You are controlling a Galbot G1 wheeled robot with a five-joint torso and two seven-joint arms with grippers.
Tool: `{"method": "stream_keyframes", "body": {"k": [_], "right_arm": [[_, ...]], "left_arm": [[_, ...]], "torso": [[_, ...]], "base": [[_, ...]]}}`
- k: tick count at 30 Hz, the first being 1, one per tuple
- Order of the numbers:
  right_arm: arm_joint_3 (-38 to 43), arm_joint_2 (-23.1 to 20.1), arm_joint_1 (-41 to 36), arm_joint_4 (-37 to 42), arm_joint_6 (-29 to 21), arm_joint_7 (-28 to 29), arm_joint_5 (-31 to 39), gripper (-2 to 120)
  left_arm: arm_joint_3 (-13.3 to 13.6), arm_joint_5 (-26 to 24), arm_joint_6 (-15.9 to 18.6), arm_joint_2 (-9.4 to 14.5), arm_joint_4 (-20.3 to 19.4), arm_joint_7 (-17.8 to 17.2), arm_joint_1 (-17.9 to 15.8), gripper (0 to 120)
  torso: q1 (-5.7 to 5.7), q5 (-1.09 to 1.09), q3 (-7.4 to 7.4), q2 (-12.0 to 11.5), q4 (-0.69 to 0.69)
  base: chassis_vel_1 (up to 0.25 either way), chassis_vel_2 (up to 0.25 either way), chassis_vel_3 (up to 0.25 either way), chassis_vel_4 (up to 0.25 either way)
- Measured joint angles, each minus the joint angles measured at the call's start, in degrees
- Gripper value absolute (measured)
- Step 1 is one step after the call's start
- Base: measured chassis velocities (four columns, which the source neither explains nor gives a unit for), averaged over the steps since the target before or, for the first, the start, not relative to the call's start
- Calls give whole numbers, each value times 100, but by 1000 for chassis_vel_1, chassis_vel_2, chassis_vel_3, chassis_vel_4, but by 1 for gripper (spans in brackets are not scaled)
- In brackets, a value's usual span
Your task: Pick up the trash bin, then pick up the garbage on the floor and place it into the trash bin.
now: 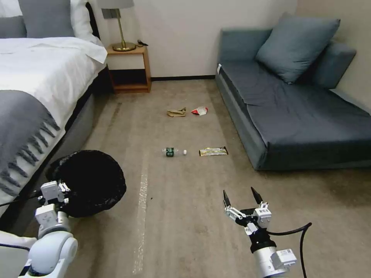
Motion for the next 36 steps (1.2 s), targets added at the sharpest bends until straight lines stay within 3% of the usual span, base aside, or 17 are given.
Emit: {"method": "stream_keyframes", "body": {"k": [36], "right_arm": [[-23,0,492,-433,-77,3,-12,100]], "left_arm": [[66,-23,54,169,287,29,-300,7]], "torso": [[0,0,0,0,0]], "base": [[-127,126,131,-133]]}}
